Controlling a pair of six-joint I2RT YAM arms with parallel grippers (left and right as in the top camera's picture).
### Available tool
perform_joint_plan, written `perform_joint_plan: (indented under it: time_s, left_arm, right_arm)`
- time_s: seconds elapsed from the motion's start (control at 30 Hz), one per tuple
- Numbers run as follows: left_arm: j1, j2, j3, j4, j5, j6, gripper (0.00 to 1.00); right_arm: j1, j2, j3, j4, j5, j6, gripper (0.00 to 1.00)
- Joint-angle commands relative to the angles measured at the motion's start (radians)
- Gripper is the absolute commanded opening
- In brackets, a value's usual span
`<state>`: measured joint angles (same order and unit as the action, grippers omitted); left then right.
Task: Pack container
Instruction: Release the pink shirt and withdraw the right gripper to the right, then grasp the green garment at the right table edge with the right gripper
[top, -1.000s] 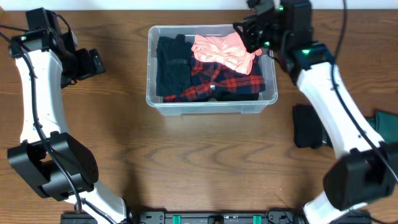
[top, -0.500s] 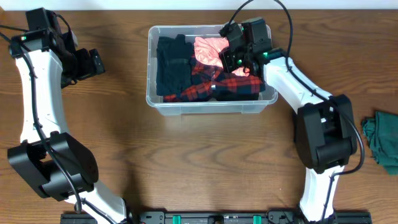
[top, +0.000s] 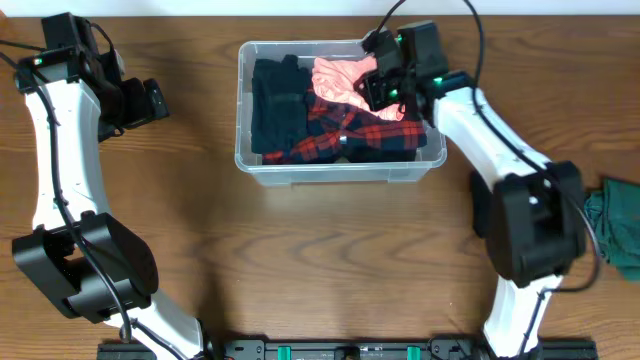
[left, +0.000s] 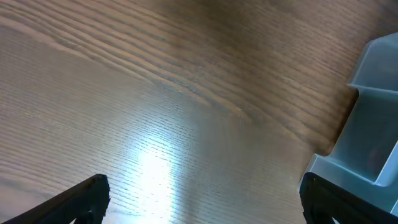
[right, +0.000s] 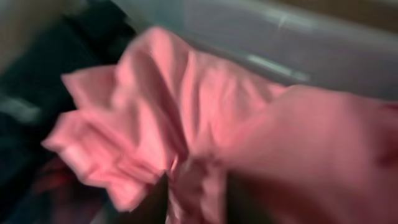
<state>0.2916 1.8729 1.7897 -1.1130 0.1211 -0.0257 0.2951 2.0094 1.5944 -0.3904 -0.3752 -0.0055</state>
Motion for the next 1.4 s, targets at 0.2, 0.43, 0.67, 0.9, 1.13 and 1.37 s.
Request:
perform_joint_plan:
  time_s: [0.2,0.43,0.67,0.9,1.13,1.37]
  left_arm:
    - [0.002,-0.001,-0.006,0.000,-0.001,0.002,0.98]
    - [0.002,-0.001,-0.006,0.000,-0.001,0.002,0.98]
    - [0.002,-0.001,-0.006,0.000,-0.001,0.002,0.98]
    - [0.002,-0.001,-0.006,0.000,-0.001,0.002,0.98]
    - [0.002,-0.001,-0.006,0.000,-0.001,0.002,0.98]
    - [0.002,-0.001,-0.006,0.000,-0.001,0.002,0.98]
  right_arm:
    - [-0.115,-0.395,0.031,-0.233,0.003,0.008,0.75]
    - [-0.343,-0.550,0.031,-0.550,0.005,0.010,0.92]
    - [-0.596,-0.569,0.013,-0.784,0.053,0.122,0.91]
    - [-0.840,-0.570,-0.126,-0.798,0.125,0.320,0.99]
    - [-1.055,-0.570,-0.325,-0.705,0.125,0.457,0.99]
    - [-1.255,-0.570,-0.436,-0.597,0.143,0.507,0.99]
